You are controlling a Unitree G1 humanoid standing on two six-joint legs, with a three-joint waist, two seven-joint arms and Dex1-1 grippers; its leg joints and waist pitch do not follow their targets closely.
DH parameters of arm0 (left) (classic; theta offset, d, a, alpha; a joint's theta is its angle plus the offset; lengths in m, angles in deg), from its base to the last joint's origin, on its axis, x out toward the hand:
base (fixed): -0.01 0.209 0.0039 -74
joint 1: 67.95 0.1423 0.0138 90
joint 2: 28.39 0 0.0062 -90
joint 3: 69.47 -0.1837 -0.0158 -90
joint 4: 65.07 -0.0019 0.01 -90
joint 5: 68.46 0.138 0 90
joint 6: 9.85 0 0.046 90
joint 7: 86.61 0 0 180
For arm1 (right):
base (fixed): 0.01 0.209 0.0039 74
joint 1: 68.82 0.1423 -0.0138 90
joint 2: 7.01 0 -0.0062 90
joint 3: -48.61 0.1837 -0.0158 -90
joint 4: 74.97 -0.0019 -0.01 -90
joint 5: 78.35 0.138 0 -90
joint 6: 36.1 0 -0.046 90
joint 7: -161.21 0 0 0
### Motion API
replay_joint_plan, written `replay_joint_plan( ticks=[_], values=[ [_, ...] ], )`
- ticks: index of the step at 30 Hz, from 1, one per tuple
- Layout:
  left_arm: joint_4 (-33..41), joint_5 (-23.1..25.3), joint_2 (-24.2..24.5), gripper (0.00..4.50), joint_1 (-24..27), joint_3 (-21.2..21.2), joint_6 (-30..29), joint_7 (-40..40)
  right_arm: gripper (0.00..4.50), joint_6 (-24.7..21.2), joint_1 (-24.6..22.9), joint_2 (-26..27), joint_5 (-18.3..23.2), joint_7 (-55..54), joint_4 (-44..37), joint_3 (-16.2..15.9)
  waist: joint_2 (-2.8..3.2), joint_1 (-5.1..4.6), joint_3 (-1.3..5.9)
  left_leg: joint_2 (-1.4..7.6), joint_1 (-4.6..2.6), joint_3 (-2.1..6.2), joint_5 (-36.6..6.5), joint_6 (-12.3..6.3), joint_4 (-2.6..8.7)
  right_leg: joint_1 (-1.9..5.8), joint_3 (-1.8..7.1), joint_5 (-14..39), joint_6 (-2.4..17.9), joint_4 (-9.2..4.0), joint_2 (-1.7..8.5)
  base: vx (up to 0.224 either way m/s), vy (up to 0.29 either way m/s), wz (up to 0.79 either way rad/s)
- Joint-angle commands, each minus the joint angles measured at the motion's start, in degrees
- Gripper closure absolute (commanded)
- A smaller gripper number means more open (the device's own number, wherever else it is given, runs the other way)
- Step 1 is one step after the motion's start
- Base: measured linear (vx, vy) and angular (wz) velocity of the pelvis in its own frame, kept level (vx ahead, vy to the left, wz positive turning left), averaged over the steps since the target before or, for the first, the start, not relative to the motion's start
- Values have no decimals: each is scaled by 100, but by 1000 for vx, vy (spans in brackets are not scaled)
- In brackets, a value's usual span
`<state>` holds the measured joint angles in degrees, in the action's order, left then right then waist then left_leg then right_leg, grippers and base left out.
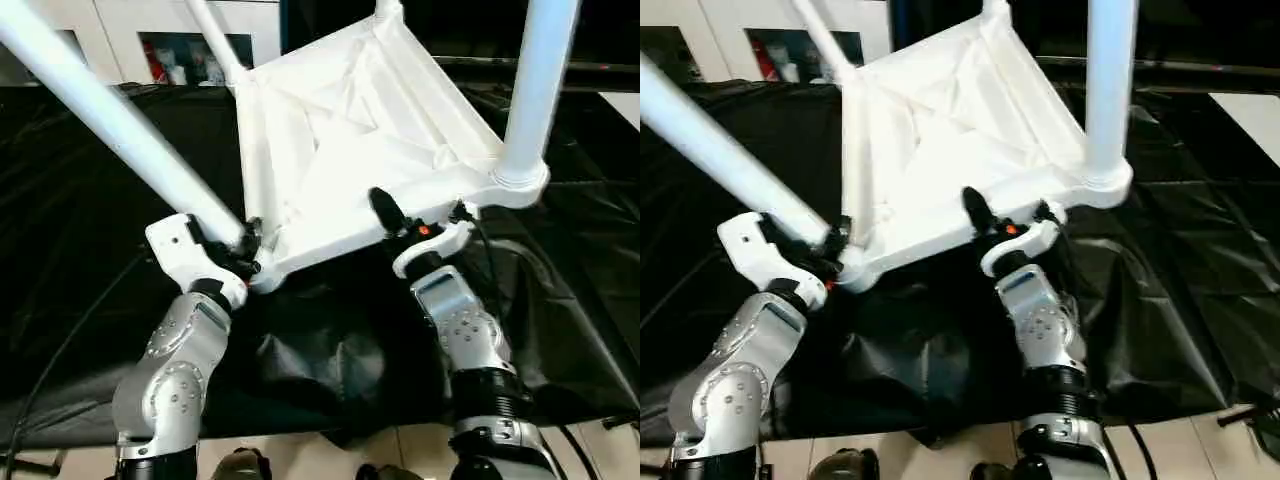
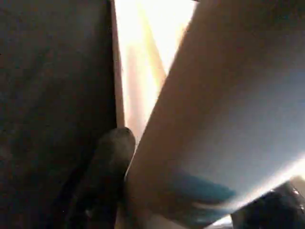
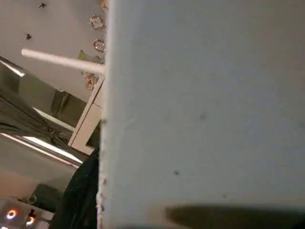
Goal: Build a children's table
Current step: Flip table
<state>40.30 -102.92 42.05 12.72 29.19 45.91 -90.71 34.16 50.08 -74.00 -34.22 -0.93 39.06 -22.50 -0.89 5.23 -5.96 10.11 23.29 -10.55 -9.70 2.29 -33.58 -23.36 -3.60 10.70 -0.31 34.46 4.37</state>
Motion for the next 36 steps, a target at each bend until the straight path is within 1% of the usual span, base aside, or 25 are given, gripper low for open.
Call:
replay_joint_plan(
  ticks=[1,4,5,9,11,14,15,16,17,18,19,20,21,22,23,24,25,26,27,28,29,30,32,35,36],
  values=[
    [103,-172,-368,119,116,40,-94,76,245,335,285,-161,-56,8,-354,113,9,-7,427,294,-150,106,-500,-93,390,267,253,136,1015,-273,354,0,0,0],
    [256,-394,-190,105,340,120,-269,215,246,413,334,-284,-27,-123,-467,242,17,1,442,290,-155,95,-374,-185,365,273,254,-13,1081,-256,357,0,0,0],
    [315,-449,-167,80,393,122,-322,234,246,411,338,-310,-17,-139,-491,264,33,5,444,290,-157,89,-366,-201,357,268,251,-15,1103,-256,353,0,0,0],
    [546,-778,37,65,579,123,-628,265,246,433,371,-417,-102,-160,-562,278,28,23,437,296,-168,79,-465,-165,361,262,252,69,1100,-266,338,0,0,0],
    [710,-890,194,34,788,123,-812,349,246,431,391,-490,-89,-213,-659,331,38,36,443,295,-173,84,-556,-128,364,264,254,192,1047,-272,335,0,0,0],
    [935,-1046,502,26,1061,62,-1072,612,246,326,371,-670,-195,-224,-857,253,4,35,445,282,-176,75,-564,-97,360,258,255,285,942,-271,315,0,0,0],
    [999,-1107,576,17,1111,41,-1140,688,246,276,353,-725,-242,-221,-909,204,19,52,447,273,-177,76,-509,-75,353,256,256,293,904,-267,314,0,0,0],
    [1052,-1141,630,7,1145,11,-1185,745,246,242,336,-768,-277,-215,-947,169,-21,47,452,279,-173,74,-494,-77,356,264,256,286,888,-268,311,0,0,0],
    [1165,-1146,789,2,1197,-82,-1236,913,246,189,306,-852,-376,-224,-1030,95,-7,65,449,277,-189,65,-522,-61,354,240,260,339,873,-271,309,0,0,0],
    [1427,-1047,1176,0,1268,-331,-1326,1252,246,87,248,-1006,-522,-294,-1200,-6,-36,68,447,275,-183,70,-542,-47,364,250,256,432,821,-271,303,0,0,0],
    [1479,-1021,1253,0,1278,-381,-1338,1316,246,71,237,-1034,-550,-312,-1235,-22,-15,92,446,273,-194,84,-556,-26,365,241,253,549,743,-263,305,0,0,0],
    [1728,-858,1575,0,1257,-597,-1323,1514,246,-19,194,-1146,-610,-404,-1420,-51,-19,84,441,268,-189,80,-575,-25,371,236,256,599,703,-264,298,0,0,0],
    [1744,-846,1594,0,1254,-611,-1321,1525,246,-27,191,-1152,-611,-410,-1433,-51,-35,88,432,271,-201,69,-669,-3,376,224,267,760,643,-280,307,0,0,0],
    [1868,-796,1727,0,1205,-704,-1322,1586,246,-102,173,-1205,-598,-468,-1534,-49,-27,82,421,263,-186,69,-726,63,383,227,274,889,598,-295,310,0,0,0],
    [2062,-713,1931,0,1058,-860,-1338,1681,246,-225,134,-1341,-686,-538,-1689,-113,-29,77,430,266,-193,64,-751,94,383,227,278,917,586,-292,314,0,0,0],
    [2078,-705,1948,0,1043,-873,-1339,1689,246,-236,130,-1354,-696,-543,-1702,-120,-24,98,448,260,-222,65,-706,137,373,216,277,901,513,-282,298,0,0,0],
    [2219,-720,2073,0,906,-957,-1421,1739,246,-327,103,-1455,-792,-598,-1795,-188,-43,65,439,251,-178,73,-655,169,384,244,275,822,510,-268,293,0,0,0],
    [2219,-720,2073,0,906,-957,-1421,1739,246,-327,103,-1455,-792,-598,-1795,-188,-40,73,454,242,-200,59,-651,182,363,223,282,777,508,-261,292,0,0,0],
    [2414,-838,2214,0,676,-1042,-1594,1808,246,-424,89,-1573,-933,-709,-1920,-268,-24,63,463,235,-184,64,-635,184,361,240,281,743,534,-251,298,0,0,0],
    [2541,-918,2304,0,498,-1110,-1723,1852,246,-474,89,-1664,-1048,-772,-2014,-332,-12,72,484,230,-213,62,-588,245,348,228,277,704,520,-238,277,0,0,0],
    [2609,-966,2372,0,402,-1153,-1782,1889,246,-505,90,-1718,-1106,-818,-2075,-373,-25,63,485,221,-214,58,-583,237,342,222,279,675,544,-227,273,0,0,0],
    [2690,-988,2483,0,244,-1242,-1851,1946,246,-533,101,-1803,-1230,-917,-2176,-442,-9,78,498,216,-209,57,-594,265,333,236,279,728,557,-230,279,0,0,0],
    [2726,-817,2628,0,96,-1376,-1838,1996,246,-568,120,-1894,-1380,-1010,-2268,-527,-29,70,492,210,-176,52,-579,284,326,255,286,733,523,-234,276,0,0,0],
    [2713,-370,2824,0,-114,-1558,-1729,1999,246,-656,145,-2011,-1582,-1136,-2390,-656,-32,72,525,204,-184,51,-589,310,307,256,288,823,444,-237,269,0,0,0],
    [2713,-370,2824,0,-114,-1558,-1729,1999,246,-656,145,-2011,-1582,-1136,-2390,-656,-31,76,519,210,-184,56,-612,316,313,252,287,870,422,-248,268,0,0,0]
  ],
)
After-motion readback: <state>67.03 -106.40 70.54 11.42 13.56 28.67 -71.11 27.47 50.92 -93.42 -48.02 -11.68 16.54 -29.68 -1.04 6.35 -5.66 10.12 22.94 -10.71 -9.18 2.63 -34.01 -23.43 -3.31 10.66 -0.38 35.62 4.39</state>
